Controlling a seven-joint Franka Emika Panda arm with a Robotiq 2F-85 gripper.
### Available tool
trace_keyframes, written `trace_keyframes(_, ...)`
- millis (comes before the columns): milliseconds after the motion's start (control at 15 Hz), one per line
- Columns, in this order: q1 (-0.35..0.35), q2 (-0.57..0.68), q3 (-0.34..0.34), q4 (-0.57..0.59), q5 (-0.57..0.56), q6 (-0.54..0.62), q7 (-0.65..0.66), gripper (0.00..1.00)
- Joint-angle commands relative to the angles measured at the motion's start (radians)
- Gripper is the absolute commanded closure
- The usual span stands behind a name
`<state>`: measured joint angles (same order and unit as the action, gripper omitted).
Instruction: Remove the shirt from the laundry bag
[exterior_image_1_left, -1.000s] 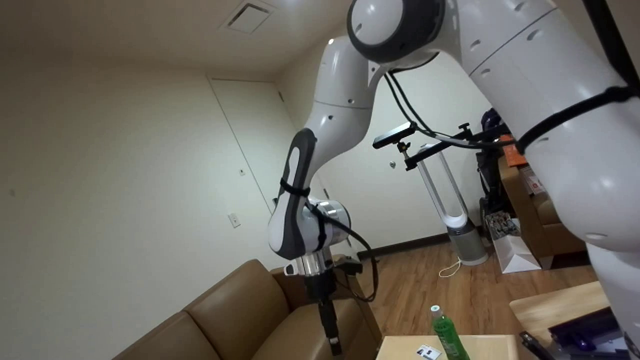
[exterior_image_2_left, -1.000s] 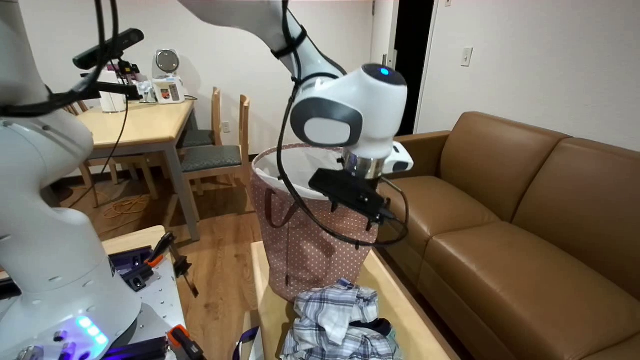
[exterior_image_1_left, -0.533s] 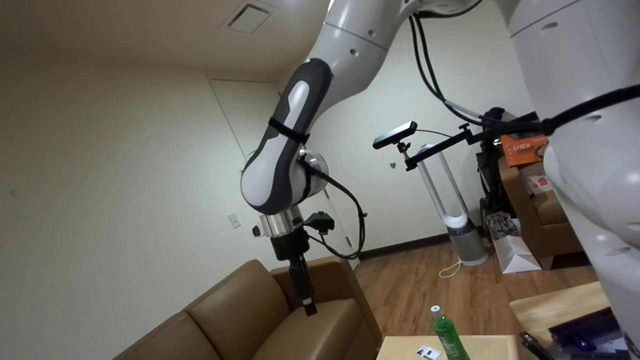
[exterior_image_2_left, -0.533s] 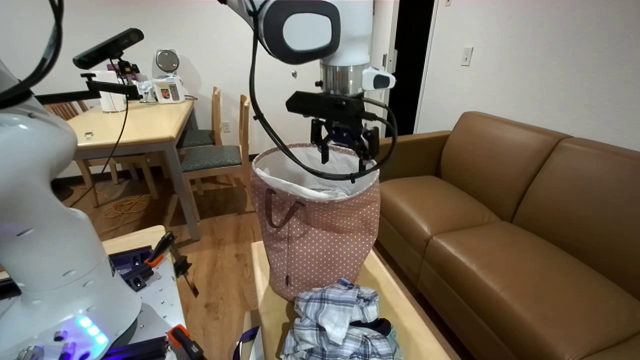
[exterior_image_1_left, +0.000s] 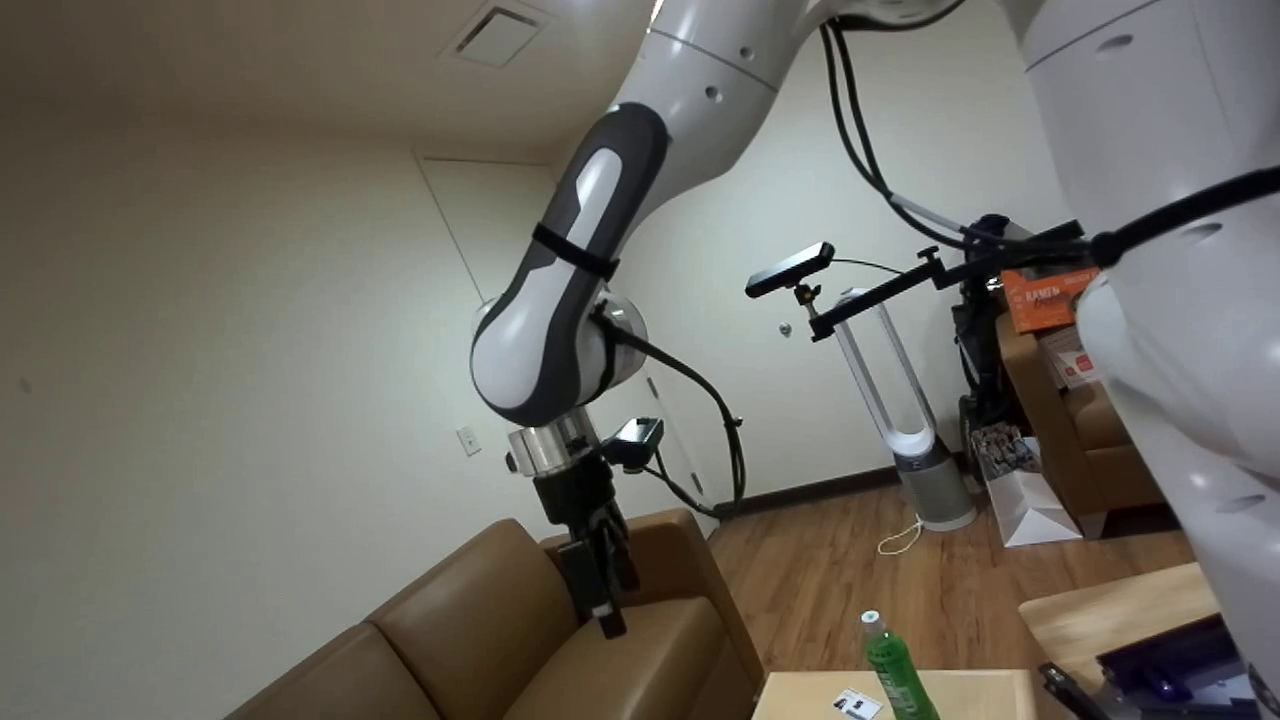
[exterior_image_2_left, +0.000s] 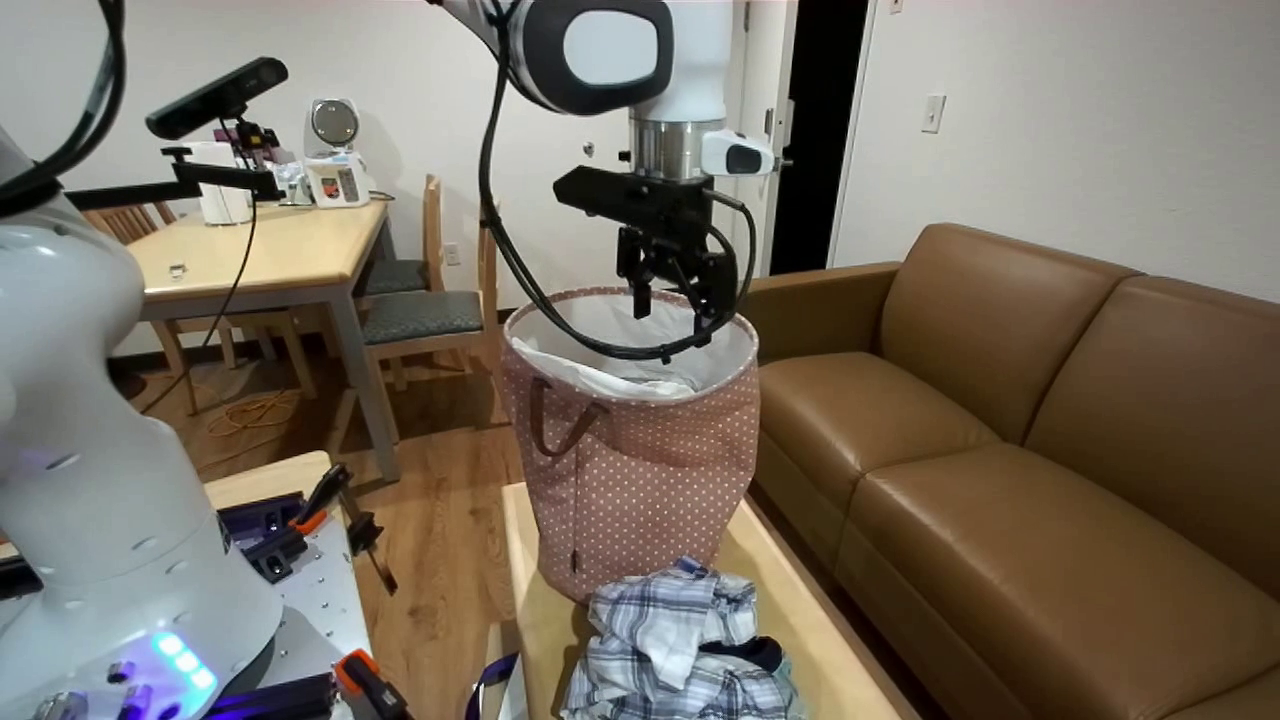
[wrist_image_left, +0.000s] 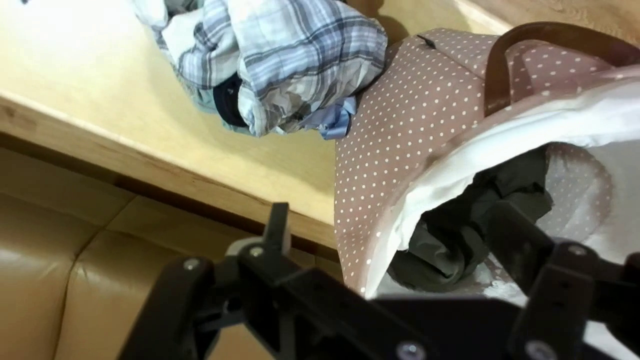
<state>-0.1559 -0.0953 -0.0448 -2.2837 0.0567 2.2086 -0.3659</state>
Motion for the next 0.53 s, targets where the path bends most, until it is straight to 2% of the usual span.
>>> trace_keyframes(0, 0.044, 0.04, 0.0, 0.069, -0.016, -0.12, 0.232, 0.0)
trace_keyframes(267, 0.082, 0.107, 0.009, 0.143, 0.002, -0.219, 0.418, 0.0)
trace_keyframes(400, 0.099, 0.144, 0.012, 0.169, 0.007, -0.218, 0.447, 0.0)
trace_keyframes(467, 0.094, 0.095, 0.002, 0.118, 0.0, -0.182, 0.398, 0.0)
